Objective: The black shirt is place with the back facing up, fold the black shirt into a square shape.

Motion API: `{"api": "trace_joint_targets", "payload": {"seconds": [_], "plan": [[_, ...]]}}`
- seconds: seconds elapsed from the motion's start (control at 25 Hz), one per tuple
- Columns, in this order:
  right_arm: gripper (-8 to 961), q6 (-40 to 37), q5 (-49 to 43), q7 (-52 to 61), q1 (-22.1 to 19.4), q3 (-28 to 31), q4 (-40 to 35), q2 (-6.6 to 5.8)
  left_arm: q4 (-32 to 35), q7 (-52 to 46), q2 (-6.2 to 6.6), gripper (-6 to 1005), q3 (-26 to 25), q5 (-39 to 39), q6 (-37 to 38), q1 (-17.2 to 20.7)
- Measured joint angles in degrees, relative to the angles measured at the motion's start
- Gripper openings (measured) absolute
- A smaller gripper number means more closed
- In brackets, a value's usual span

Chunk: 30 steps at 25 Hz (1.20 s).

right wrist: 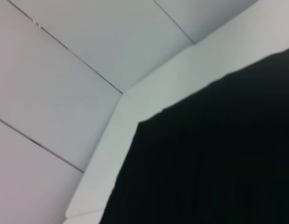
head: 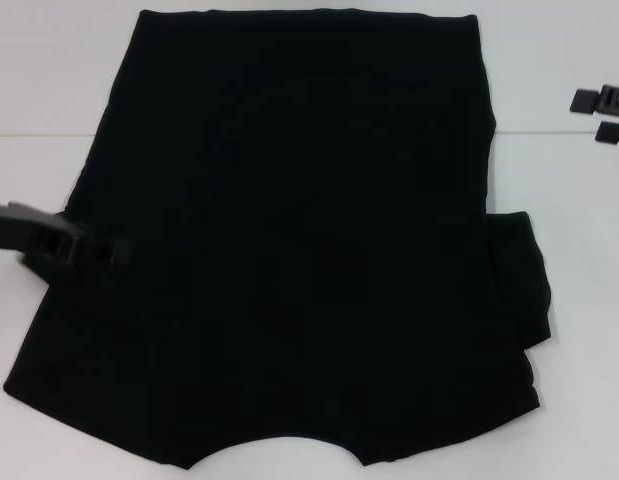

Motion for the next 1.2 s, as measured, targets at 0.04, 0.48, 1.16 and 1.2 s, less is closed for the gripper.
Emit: {"api": "trace_joint_targets", "payload": {"seconds": [0.04,0.48,1.16,1.2], "plan": [[859,-0.17,-0.67,0.17,0.01,-0.01,0.00,-0.10,-1.76,-0.85,0.60,436,-0.97,-0.21,0.16,-0.36],[856,-2.18,-1.65,1.35,-0.11,-0.02,0.32,-1.07,-10.97,-22.72,4.65,645,-10.97,0.36,2.22,-3.34],[851,-2.58,-1.64,1.26,-0.93,0.00,0.64,-1.15,-23.79,-25.43,4.73,645,-19.14,1.00,-9.32,-1.03],[850,-2.58,-1.64,1.27,-0.96,0.00,0.65,-1.16,-24.37,-25.53,4.73,645,-19.22,0.86,-10.21,-1.03]]}}
